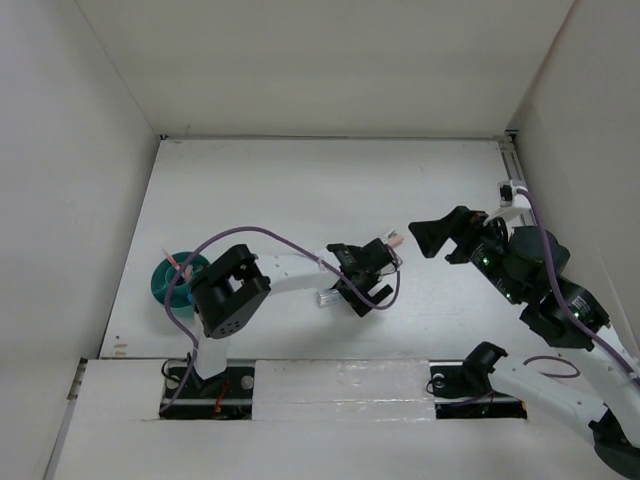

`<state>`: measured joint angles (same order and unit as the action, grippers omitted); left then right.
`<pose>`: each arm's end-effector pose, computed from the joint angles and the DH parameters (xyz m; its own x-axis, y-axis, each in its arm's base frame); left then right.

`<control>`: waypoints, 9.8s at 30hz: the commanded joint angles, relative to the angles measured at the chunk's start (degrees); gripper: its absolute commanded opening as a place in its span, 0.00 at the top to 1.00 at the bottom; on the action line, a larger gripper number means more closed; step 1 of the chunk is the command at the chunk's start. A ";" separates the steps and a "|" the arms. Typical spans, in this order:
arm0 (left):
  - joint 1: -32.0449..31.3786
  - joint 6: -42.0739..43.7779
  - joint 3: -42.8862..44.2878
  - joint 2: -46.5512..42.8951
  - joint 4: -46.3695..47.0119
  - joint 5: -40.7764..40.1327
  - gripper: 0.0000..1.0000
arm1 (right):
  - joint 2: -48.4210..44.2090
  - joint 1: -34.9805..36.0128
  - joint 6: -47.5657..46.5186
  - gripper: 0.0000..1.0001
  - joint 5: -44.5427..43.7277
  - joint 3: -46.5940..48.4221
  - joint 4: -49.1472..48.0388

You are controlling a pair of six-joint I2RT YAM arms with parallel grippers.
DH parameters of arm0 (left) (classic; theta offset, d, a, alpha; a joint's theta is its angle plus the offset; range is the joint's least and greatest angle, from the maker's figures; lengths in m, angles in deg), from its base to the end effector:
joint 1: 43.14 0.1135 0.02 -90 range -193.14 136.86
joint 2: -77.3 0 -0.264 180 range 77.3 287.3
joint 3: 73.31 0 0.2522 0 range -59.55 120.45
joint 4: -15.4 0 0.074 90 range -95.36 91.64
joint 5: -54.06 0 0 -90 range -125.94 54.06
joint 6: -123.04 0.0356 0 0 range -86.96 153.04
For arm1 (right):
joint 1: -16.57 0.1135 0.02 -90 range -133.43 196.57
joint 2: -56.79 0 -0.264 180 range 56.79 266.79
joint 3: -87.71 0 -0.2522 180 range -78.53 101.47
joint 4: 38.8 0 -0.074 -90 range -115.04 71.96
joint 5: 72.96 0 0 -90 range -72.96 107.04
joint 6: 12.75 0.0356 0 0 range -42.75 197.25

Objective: Sort the stationery into containers
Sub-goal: Pick up the stationery from the center of the board, then place the stationery in the storage box, then pick up the stapler from the center of the board.

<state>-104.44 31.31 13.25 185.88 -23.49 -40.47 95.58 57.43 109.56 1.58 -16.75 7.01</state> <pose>0.1903 -0.3417 0.1735 -0.4453 0.7507 -0.4880 0.8429 0.5353 0.0543 0.0994 0.0735 0.4127 -0.3313 0.3946 -0.8571 -0.3010 0.8167 0.4924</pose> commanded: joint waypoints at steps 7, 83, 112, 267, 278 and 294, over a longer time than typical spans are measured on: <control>0.65 1.91 0.59 1.29 -0.63 2.69 0.36 | -1.51 -0.34 -1.03 0.01 2.28 -0.43 -3.66; 52.06 -46.70 -3.80 -50.22 -16.37 -66.22 1.00 | 26.69 8.01 -0.84 0.06 45.61 -14.84 -56.84; 52.07 -57.94 -15.04 -53.47 -31.31 -58.04 1.00 | 21.43 8.01 0.73 0.06 41.92 -16.95 -50.69; 49.87 -21.90 -24.10 -78.42 6.84 -2.32 0.00 | 61.15 -10.27 38.15 0.02 -19.08 20.14 13.38; 49.87 -21.90 -24.63 -79.04 6.84 -1.18 0.00 | 61.67 -16.78 42.92 0.03 -11.61 14.34 11.55; 49.87 -21.90 -24.63 -79.04 6.32 -1.18 0.00 | 70.81 -16.78 42.21 0.15 -4.84 13.19 4.42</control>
<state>-54.34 8.60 -11.21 107.08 -19.16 -42.35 166.15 40.27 150.41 -4.70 -3.35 13.37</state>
